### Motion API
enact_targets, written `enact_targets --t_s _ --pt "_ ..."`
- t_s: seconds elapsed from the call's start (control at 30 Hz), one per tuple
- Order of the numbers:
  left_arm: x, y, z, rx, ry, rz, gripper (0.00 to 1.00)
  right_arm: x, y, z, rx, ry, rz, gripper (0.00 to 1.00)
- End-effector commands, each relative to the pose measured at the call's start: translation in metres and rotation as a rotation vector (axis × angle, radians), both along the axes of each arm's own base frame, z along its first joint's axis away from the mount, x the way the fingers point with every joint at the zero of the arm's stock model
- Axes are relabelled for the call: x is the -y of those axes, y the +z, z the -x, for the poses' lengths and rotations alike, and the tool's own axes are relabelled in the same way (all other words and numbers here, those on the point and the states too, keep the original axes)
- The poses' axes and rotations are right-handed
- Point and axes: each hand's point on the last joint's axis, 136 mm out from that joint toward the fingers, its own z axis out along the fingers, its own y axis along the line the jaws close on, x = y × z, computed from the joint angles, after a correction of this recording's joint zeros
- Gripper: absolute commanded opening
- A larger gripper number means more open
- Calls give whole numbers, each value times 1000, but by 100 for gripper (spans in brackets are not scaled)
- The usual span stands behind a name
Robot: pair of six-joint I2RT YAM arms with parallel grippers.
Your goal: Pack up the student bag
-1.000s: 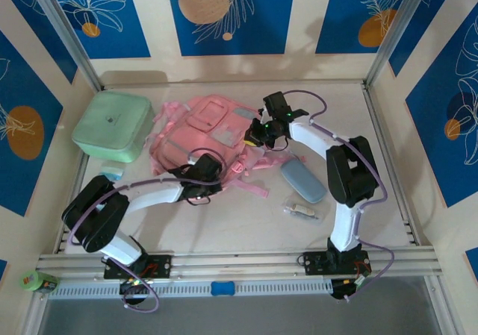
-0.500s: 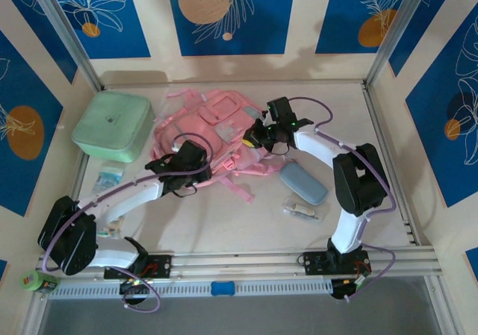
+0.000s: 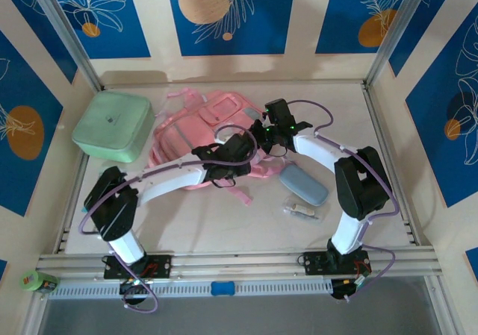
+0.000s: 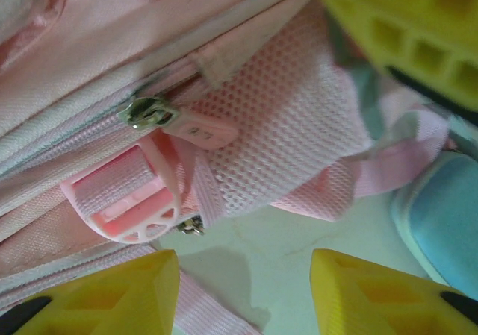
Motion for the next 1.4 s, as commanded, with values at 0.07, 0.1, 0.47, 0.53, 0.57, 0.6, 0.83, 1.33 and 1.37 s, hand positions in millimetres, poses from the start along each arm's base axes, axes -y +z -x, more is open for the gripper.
enact_targets --t_s 0.07,0.1,0.47,0.53,0.57,0.6,0.83,1.33,1.37 --pt "-3 5 -18 30 96 2 49 -11 34 0 82 20 -80 0" --pt "-4 6 -20 34 108 -6 49 -11 34 0 82 19 -83 0" --pt "-19 -7 -42 20 209 -42 43 -18 29 4 60 26 -93 0" --pt "-18 -8 -45 24 211 -42 41 -20 30 4 61 32 -97 0" --pt "-16 -7 -49 30 213 -34 40 -21 32 4 64 33 -97 0" --pt "-13 -6 -52 40 205 -24 39 -21 31 5 63 33 -92 0" --pt "-19 0 -68 62 229 -61 31 -23 35 6 70 37 -94 0" --pt "-22 20 -56 77 171 21 1 -22 33 4 84 58 -72 0" --pt "-23 21 -53 74 160 30 0 -22 33 3 83 58 -72 0"
